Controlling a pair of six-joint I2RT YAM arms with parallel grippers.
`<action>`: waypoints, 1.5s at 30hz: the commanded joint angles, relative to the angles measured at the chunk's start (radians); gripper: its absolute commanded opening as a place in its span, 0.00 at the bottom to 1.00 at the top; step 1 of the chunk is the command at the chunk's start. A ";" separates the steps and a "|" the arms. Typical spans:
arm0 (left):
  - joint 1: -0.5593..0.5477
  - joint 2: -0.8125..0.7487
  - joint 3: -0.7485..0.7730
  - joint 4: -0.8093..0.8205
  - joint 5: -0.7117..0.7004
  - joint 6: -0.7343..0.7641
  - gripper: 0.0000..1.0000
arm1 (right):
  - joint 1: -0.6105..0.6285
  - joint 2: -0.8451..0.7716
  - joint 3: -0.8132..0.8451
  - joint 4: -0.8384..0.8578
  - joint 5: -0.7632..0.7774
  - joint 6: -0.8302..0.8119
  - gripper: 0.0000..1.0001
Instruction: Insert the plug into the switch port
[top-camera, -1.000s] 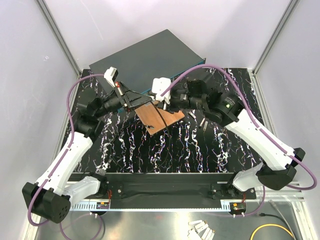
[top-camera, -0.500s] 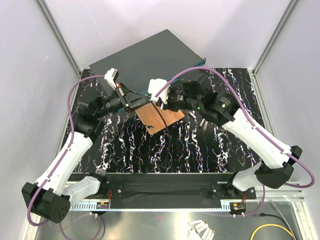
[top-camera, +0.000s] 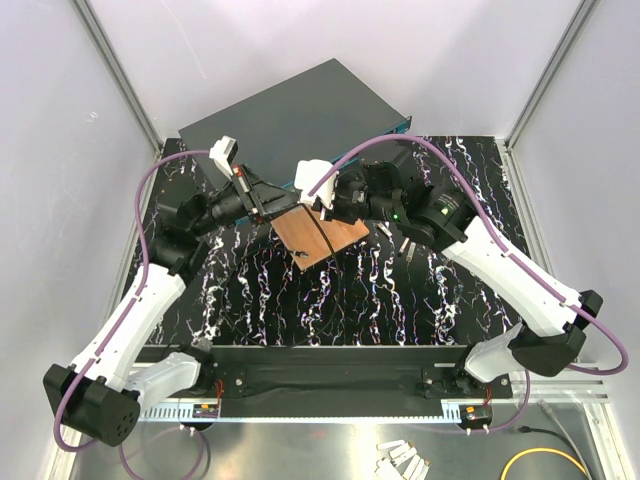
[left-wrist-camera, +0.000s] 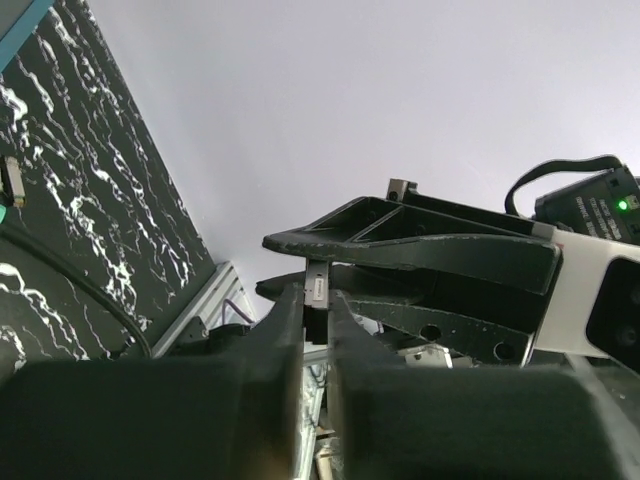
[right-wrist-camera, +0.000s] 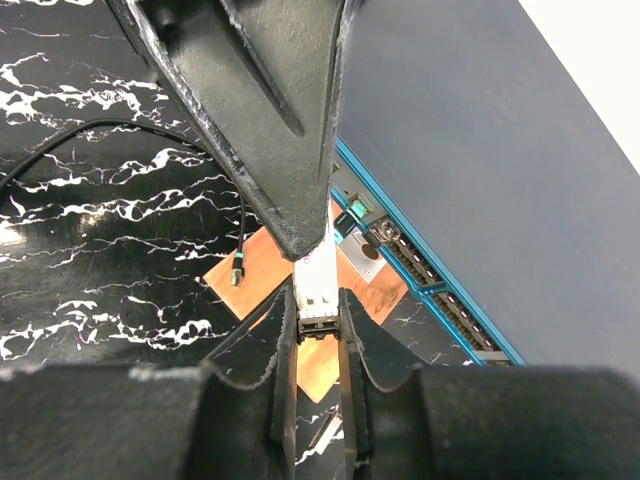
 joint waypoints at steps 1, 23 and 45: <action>-0.003 -0.002 0.036 0.078 0.022 0.002 0.32 | 0.006 -0.021 -0.018 0.031 0.024 0.013 0.00; 0.388 -0.083 0.263 -0.429 -0.257 0.444 0.99 | -0.077 0.051 -0.098 0.052 0.458 0.734 0.00; 0.571 -0.096 -0.056 -0.344 -0.180 0.289 0.99 | -0.029 0.121 -0.043 0.031 0.429 0.736 0.00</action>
